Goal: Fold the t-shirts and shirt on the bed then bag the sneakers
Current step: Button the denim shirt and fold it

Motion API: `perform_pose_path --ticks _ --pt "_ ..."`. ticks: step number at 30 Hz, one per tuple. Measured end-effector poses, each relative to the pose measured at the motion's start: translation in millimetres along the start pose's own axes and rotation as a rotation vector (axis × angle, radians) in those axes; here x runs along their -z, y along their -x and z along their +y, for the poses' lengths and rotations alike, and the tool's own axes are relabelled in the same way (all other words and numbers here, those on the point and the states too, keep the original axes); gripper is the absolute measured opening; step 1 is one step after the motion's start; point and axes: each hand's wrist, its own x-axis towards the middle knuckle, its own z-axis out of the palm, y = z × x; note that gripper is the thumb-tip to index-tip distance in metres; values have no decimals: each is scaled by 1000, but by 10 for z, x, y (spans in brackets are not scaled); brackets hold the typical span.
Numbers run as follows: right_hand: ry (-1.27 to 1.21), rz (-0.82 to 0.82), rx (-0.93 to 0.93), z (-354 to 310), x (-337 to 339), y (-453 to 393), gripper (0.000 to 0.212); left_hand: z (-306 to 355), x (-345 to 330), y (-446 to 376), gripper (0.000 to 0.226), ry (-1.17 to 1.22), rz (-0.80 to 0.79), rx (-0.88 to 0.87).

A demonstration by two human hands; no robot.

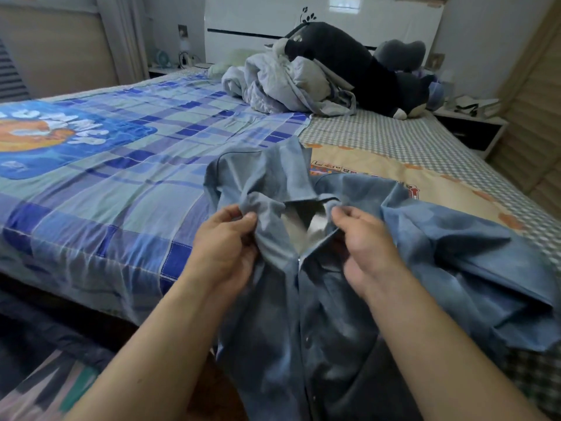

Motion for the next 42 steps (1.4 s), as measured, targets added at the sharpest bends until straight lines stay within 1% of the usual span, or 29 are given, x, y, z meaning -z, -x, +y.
perform_pose_path --ticks 1,3,4,6,8,10,12,13,14,15,16,17,18,19,21,22,24,26,28,29,31,33,34,35,36,38,39,40,42 --pt "-251 -87 -130 -72 6 33 12 6 -16 38 28 36 -60 59" --pt "-595 -219 -309 -167 16 101 36 4 -29 72 41 69 -93 166" --pt "-653 -257 -351 -180 3 137 39 3 -29 76 42 85 -63 205" --pt "-619 -234 -412 -118 -50 171 31 11 -42 88 32 116 0 240" --pt "-489 -125 -412 -53 -100 206 32 -13 -61 118 32 17 -11 202" --pt "-262 32 -268 -45 -82 219 26 -46 -61 167 29 -263 -8 86" --pt "335 207 90 -103 17 201 34 -50 -41 215 27 -576 10 -69" --pt "669 252 293 -136 87 190 30 -42 -27 230 31 -719 29 -142" --pt "945 253 435 -185 132 198 16 -35 -4 229 35 -832 61 -201" --pt "1152 214 481 -220 157 211 34 -33 13 224 39 -896 88 -229" --pt "1263 128 480 -231 172 203 64 -26 26 217 42 -925 109 -234" --pt "1289 32 483 -239 157 200 84 -27 39 205 44 -929 122 -236" --pt "1295 -47 498 -248 120 205 94 -36 48 192 46 -921 130 -239" --pt "1230 -104 489 -287 66 200 93 -42 47 187 46 -900 131 -238" --pt "1041 -100 368 -409 -62 80 68 -43 45 177 47 -843 107 -233" --pt "1073 -107 292 -505 -152 1 51 -36 49 174 49 -821 98 -235" --pt "1346 -172 215 -727 -324 -223 27 -24 63 191 56 -823 96 -258" --pt "1547 -159 245 -1006 -550 -412 25 -11 87 197 55 -873 112 -307" --pt "1503 -106 347 -1348 -823 -518 31 5 103 172 52 -936 125 -381" --pt "1353 -148 363 -1473 -936 -542 26 10 93 157 47 -956 124 -416" --pt "942 -305 230 -1577 -1149 -523 5 13 43 129 33 -949 119 -443" --pt "722 -425 94 -1487 -1242 -542 17 15 11 105 22 -830 126 -383" --pt "745 -441 102 -1393 -1239 -538 32 14 25 83 21 -759 143 -333" --pt "852 -391 182 -1287 -1198 -496 44 11 58 47 22 -702 159 -277" --pt "988 -299 302 -1159 -1084 -476 49 9 95 23 24 -656 164 -223" --pt "1141 -14 548 -865 -687 -276 40 20 165 -5 31 -601 163 -146" --pt "1151 115 599 -703 -446 -86 32 27 181 -22 32 -582 165 -131" --pt "1135 189 565 -538 -228 83 27 42 171 -17 29 -563 168 -126" --pt "1206 189 301 -244 83 291 38 39 147 -3 12 -555 189 -139"
